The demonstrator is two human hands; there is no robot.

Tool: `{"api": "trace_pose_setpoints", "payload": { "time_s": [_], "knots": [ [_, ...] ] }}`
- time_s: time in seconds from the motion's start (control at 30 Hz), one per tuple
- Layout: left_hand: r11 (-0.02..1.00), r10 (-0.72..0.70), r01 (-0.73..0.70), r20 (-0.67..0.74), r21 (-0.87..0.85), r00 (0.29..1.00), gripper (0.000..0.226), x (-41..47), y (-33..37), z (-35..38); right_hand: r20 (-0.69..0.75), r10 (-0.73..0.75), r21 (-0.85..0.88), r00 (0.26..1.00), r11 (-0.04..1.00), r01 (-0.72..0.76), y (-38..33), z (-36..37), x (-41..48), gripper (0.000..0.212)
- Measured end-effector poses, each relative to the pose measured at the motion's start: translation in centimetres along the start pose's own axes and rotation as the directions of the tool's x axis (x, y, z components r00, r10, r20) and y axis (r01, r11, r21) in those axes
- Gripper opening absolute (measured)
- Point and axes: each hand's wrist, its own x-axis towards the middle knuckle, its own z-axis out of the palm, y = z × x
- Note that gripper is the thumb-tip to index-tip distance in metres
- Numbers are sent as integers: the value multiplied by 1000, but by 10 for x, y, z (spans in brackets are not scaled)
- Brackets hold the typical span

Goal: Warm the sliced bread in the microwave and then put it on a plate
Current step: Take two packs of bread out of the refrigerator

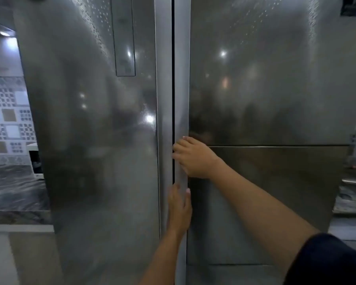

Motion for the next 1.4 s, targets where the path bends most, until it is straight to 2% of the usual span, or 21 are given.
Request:
{"api": "trace_pose_setpoints", "payload": {
  "time_s": [0.07, 0.13, 0.23, 0.37, 0.53, 0.7, 0.77, 0.9, 0.97, 1.07, 1.17, 1.23, 1.33, 1.4],
  "knots": [
    [1000, -19, 19, 38, -11, 999, 18, 4, -13, 6, -57, 69, -45, 996, 996, -71, 0, 14, 5, 27],
    [998, -54, 55, 74, -8, 996, 20, 5, -23, 10, 33, 98, -137, 995, 986, -93, 0, 31, 3, 29],
    [994, -94, 102, 154, -40, 984, 18, 9, -34, 12, 89, 89, -203, 992, 977, -69, -6, 44, 7, 29],
    [993, -117, 116, 141, 21, 983, 18, 16, -43, 17, 181, 113, -273, 977, 960, -61, -15, 46, 18, 54],
    [988, -153, 149, 137, 40, 979, 18, 18, -42, 17, 202, 196, -313, 960, 941, -127, -23, 51, 21, 48],
    [980, -200, 196, 127, 40, 972, 18, 13, -38, 17, 222, 210, -298, 952, 944, -139, -29, 48, 17, 49],
    [981, -195, 193, 132, 32, 972, 19, 8, -36, 15, 200, 207, -303, 958, 943, -141, -31, 49, 13, 50],
    [986, -169, 168, 111, 13, 979, 18, -13, -26, 11, 52, 221, -242, 974, 949, -203, -41, 41, -7, 57],
    [988, -156, 155, 90, 15, 984, 18, -29, -22, 12, -29, 205, -177, 978, 962, -207, -43, 35, -20, 58],
    [993, -114, 112, 46, 44, 992, 14, -59, -9, 12, -45, 201, -105, 979, 973, -205, -49, 18, -48, 55],
    [996, -88, 89, 24, -5, 996, 8, -97, 10, 12, -26, 149, -83, 989, 985, -150, -55, -3, -83, 50],
    [996, -87, 87, 3, -16, 996, 15, -120, 21, 13, -49, 134, -85, 990, 987, -138, -59, -16, -106, 44],
    [988, 93, -74, -136, 138, 986, 31, -151, 41, 12, -84, 125, -89, 989, 987, -132, -64, -37, -145, 49],
    [987, 136, -105, -290, 121, 947, 32, -162, 58, 8, -140, 148, -46, 979, 987, -156, -67, -49, -173, 46]
  ]
}}
